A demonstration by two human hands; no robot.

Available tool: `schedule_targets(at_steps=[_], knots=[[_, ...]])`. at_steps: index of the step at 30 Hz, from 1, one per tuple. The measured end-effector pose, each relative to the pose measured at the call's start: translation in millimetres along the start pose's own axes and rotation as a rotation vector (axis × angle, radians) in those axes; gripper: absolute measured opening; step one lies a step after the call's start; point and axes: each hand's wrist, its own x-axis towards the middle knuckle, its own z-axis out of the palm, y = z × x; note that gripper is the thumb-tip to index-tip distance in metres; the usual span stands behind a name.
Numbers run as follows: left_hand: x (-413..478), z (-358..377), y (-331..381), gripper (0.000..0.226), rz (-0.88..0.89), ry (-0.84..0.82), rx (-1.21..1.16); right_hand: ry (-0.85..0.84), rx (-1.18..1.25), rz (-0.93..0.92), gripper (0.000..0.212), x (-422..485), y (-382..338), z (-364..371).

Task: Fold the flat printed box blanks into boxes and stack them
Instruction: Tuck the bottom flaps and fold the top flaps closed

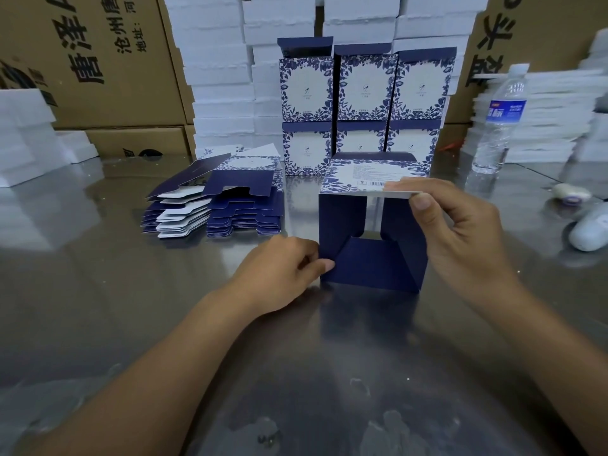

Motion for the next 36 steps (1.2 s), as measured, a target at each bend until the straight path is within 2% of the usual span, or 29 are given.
schedule_targets(at_steps=[4,6,9,12,13,16,19,21,24,27,29,32,36], knots=[[-1,0,-2,0.021,0.0,-0.087,0.035,-0.003,-0.001,-0.01,0.029,0,1,0],[-1,1,-2,0.018,0.01,-0.069,0.019,-0.005,-0.001,-0.013,0.031,0,2,0],[-2,4,0,0.027,0.009,0.007,-0.027,-0.013,-0.006,-0.025,0.04,0,3,-1],[-2,6,1,0.03,-0.009,0.016,-0.064,-0.014,0.051,0.011,0.05,0,1,-1],[-2,6,1,0.03,-0.009,0.012,-0.071,-0.01,0.061,0.037,0.045,0,1,-1],[-2,7,1,0.026,0.027,-0.001,-0.066,-0.012,-0.038,0.036,0.009,0,2,0],[-3,7,1,0.025,0.081,-0.036,-0.07,-0.018,-0.195,-0.044,0.026,-2,5,0],[-3,4,4,0.033,0.088,-0.051,-0.16,0.003,-0.247,-0.046,0.037,-3,8,-1],[-4,-6,10,0.051,0.102,0.12,-0.327,0.03,-0.333,-0.098,0.033,-2,9,-1],[-6,-16,22,0.031,0.169,0.424,-0.396,0.059,-0.373,-0.155,0.029,-2,6,-2],[-9,-23,33,0.019,0.261,0.572,-0.347,0.052,-0.359,-0.174,0.027,-3,3,0],[-11,-25,44,0.024,0.387,0.611,-0.246,0.018,-0.297,-0.208,0.024,-5,-2,5],[-14,-20,50,0.021,0.412,0.61,-0.177,0.063,-0.196,-0.217,0.015,-8,-9,12]])
